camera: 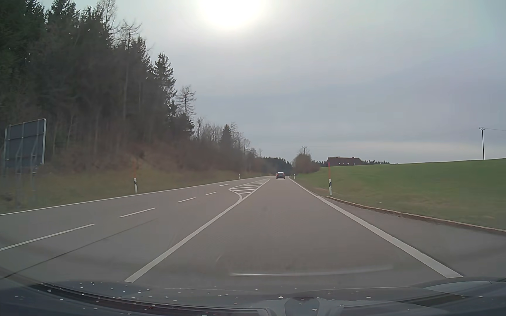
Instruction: Follow the waypoints while adhering to traffic rules and regulations
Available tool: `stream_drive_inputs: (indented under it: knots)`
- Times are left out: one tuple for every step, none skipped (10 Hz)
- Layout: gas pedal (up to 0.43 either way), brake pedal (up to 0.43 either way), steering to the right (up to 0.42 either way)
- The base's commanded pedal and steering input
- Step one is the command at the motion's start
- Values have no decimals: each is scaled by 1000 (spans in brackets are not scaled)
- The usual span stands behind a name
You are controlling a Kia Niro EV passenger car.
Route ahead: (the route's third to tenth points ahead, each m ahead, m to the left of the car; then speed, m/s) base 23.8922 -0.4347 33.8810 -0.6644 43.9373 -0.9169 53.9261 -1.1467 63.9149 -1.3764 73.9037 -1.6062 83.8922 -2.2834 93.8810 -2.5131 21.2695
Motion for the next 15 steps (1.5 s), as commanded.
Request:
stream_drive_inputs:
  knots:
    - [228, 0, 0]
    - [228, 0, 0]
    - [228, 0, 1]
    - [228, 0, 1]
    - [228, 0, 1]
    - [228, 0, 1]
    - [228, 0, 1]
    - [228, 0, 1]
    - [228, 0, 1]
    - [228, 0, 1]
    - [228, 0, 1]
    - [220, 0, 1]
    - [220, 0, 1]
    - [220, 0, 1]
    - [220, 0, 1]
